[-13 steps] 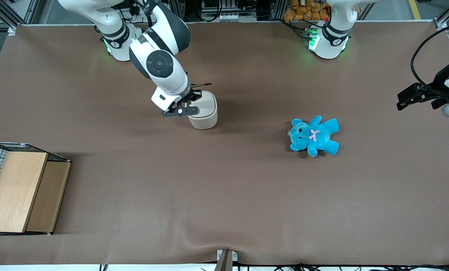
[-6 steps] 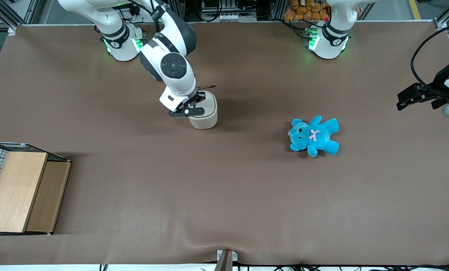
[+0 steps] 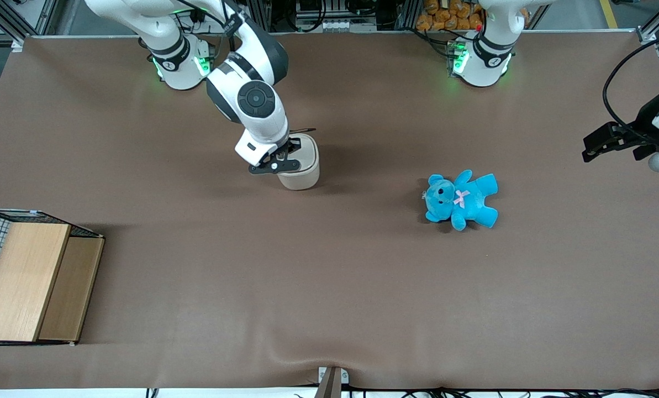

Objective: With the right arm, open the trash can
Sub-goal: 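Lower the right gripper and grip the lid's edge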

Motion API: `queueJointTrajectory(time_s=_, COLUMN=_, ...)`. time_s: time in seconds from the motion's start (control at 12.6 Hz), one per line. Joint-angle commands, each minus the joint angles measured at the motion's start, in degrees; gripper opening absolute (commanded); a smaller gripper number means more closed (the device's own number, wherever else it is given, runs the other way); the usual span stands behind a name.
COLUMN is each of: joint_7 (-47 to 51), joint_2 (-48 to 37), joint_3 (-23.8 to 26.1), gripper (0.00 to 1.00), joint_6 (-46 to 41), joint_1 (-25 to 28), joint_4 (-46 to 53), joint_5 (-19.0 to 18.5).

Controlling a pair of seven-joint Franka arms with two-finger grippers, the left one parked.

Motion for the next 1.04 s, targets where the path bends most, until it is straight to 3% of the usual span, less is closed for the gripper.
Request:
queueJointTrajectory(time_s=0.0, joint_7=1.86, joint_2=1.01, joint_3=0.18, gripper=0.0, joint_6=1.26, joint_1=0.13, joint_4=-0.51, joint_5=-2.32)
queueJointTrajectory(time_s=0.4, joint_7=3.36, joint_2=1.54, joint_3=0.18, gripper=0.0, joint_6=1.88, joint_1=0.39, joint_4=-0.43, joint_5=-3.46)
queueJointTrajectory(time_s=0.64, joint_7=3.44, joint_2=1.37, joint_3=0.36, gripper=0.01, joint_6=-7.65, joint_1=-0.66, joint_4=5.96, joint_5=-2.51)
queueJointTrajectory(time_s=0.88, joint_7=3.36, joint_2=1.63, joint_3=0.18, gripper=0.83, joint_6=-18.66, joint_1=-1.18, joint_4=16.51, joint_5=3.55)
queueJointTrajectory(time_s=0.96, joint_7=3.27, joint_2=1.63, joint_3=0.18, gripper=1.0, joint_6=-20.34, joint_1=-1.88, joint_4=18.63, joint_5=4.7)
